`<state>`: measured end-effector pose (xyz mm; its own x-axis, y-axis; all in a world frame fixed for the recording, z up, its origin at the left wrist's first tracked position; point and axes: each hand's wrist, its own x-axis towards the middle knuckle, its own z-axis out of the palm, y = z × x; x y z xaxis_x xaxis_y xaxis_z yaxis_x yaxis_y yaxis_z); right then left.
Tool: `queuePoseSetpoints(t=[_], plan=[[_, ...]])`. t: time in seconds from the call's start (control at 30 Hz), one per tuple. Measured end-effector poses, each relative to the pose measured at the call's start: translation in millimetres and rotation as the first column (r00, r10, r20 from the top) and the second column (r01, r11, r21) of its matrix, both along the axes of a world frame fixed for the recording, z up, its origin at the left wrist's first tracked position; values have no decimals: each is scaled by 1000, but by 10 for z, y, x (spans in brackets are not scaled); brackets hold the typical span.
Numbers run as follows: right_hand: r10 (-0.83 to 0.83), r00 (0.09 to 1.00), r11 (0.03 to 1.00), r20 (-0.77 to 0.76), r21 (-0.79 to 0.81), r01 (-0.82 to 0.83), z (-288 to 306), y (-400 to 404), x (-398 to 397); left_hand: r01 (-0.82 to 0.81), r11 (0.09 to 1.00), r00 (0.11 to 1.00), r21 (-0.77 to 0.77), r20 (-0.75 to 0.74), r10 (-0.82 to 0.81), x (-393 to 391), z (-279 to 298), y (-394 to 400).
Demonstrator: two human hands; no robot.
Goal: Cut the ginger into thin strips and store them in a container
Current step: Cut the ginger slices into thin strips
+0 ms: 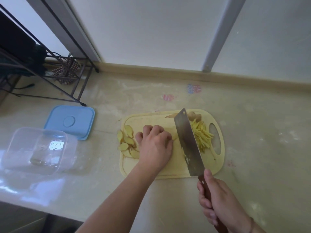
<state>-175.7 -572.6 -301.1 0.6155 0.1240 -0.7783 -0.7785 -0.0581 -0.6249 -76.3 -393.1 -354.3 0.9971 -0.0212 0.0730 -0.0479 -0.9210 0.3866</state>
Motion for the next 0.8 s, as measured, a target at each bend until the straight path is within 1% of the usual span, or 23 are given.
queuePoseSetpoints(t=[0.07, 0.13, 0.17, 0.23, 0.3, 0.37, 0.47, 0.5, 0.53, 0.57, 0.6, 0.67, 0.7, 0.73, 0.77, 0.8], plan=[[0, 1000, 1000, -9, 7, 0, 7, -2, 5, -3, 1000, 997, -14, -74, 2, 21, 28, -28], [-16, 1000, 999, -24, 34, 17, 14, 4, 6, 64, 998, 995, -2, -80, -64, 45, 51, -52], [-27, 999, 999, -31, 42, 28, 15, 4, 3, 118, 992, 991, 35, -65, -116, 52, 54, -62], [-49, 998, 998, -41, 40, 50, 5, -11, -11, 203, 965, 979, 163, -46, -198, 66, 68, -94], [-85, 994, 996, -62, 34, 87, -3, -35, -28, 279, 912, 960, 302, -100, -261, 80, 143, -154], [-126, 989, 991, -78, 42, 130, -10, -54, -36, 351, 831, 936, 431, -143, -322, 67, 277, -207], [-156, 984, 984, -89, 78, 163, 21, -49, -2, 445, 711, 892, 545, -195, -409, 84, 328, -230], [-150, 985, 983, -82, 91, 157, 35, -43, 15, 464, 680, 882, 569, -218, -419, 108, 335, -214], [-140, 987, 984, -79, 97, 148, 55, -33, 25, 465, 668, 880, 581, -224, -418, 137, 346, -194], [-137, 988, 985, -77, 97, 144, 67, -25, 29, 432, 698, 896, 572, -184, -403, 158, 352, -161], [-133, 988, 985, -78, 104, 141, 83, -19, 33, 373, 766, 924, 523, -135, -358, 173, 354, -109], [-124, 989, 984, -76, 117, 132, 89, -27, 38, 196, 939, 980, 284, -91, -177, 196, 330, 47], [-110, 991, 986, -73, 118, 118, 93, -28, 41, 64, 985, 992, 160, -117, -45, 194, 326, 162], [-91, 994, 988, -68, 119, 99, 96, -17, 37, -74, 995, 981, 61, -173, 83, 185, 317, 286], [-74, 995, 989, -62, 121, 81, 93, 1, 38, -191, 982, 953, -2, -238, 185, 175, 311, 404], [-65, 996, 991, -63, 115, 72, 80, 23, 31, -263, 964, 924, -19, -294, 246, 155, 290, 510]])
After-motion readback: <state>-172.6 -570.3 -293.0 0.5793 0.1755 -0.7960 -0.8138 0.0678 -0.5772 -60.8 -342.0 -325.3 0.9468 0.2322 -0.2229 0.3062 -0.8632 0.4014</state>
